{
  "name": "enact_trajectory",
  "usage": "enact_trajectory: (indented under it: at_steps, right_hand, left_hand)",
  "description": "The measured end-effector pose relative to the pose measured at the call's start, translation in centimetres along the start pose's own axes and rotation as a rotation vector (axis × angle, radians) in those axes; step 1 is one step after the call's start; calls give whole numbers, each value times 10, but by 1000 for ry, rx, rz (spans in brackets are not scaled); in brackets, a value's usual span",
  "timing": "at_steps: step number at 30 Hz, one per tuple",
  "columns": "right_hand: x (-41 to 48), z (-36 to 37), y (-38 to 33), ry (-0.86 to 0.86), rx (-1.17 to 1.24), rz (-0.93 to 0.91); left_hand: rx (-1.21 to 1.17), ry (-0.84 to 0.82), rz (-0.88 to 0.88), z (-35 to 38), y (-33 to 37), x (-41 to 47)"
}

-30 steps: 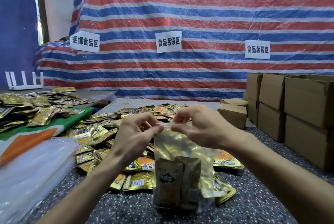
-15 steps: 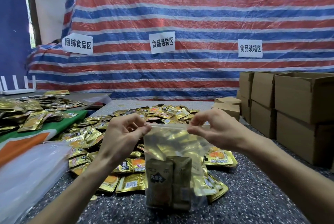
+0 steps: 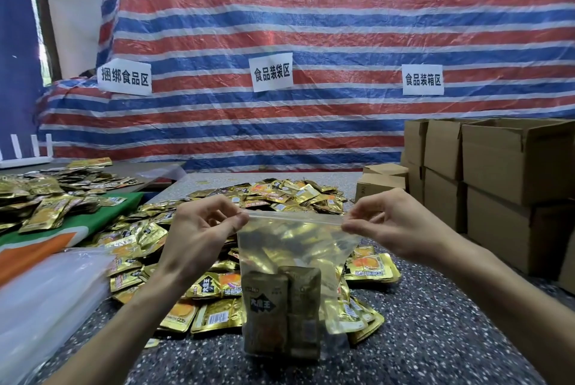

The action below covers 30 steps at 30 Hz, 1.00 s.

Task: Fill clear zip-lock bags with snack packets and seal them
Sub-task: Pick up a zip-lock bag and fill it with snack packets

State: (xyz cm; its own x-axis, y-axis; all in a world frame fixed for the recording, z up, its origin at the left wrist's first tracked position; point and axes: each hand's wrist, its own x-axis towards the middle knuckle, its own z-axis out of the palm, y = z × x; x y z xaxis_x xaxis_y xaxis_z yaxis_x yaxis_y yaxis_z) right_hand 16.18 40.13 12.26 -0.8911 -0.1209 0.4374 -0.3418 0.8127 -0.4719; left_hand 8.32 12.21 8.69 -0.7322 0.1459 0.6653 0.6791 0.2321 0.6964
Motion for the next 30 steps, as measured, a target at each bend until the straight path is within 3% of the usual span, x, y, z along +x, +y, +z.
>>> enact_trajectory:
  at_steps: [11, 17, 19, 22, 25, 28, 30]
  right_hand:
    - [-10, 4, 10, 174, 9, -70]
    - [-16, 7, 20, 246, 90, -56]
    - [-19, 14, 24, 303, 222, 12]
    - [-28, 41, 25, 152, 487, 201]
    - [-34, 79, 22, -40, 560, 304]
    - [-36, 101, 24, -38, 726, 306]
    - [-40, 101, 26, -82, 795, 215]
  left_hand:
    - [-10, -15, 19, -4, -2, -4]
    - [-18, -34, 43, 0, 3, -9]
    - [-54, -36, 42, 5, 3, -7]
    - [-163, -68, -11, 22, 9, -7]
    - [-251, -119, -11, 45, 28, -8]
    - [-339, -147, 32, 61, 47, -9]
    - [-416, -166, 41, 68, 58, -6]
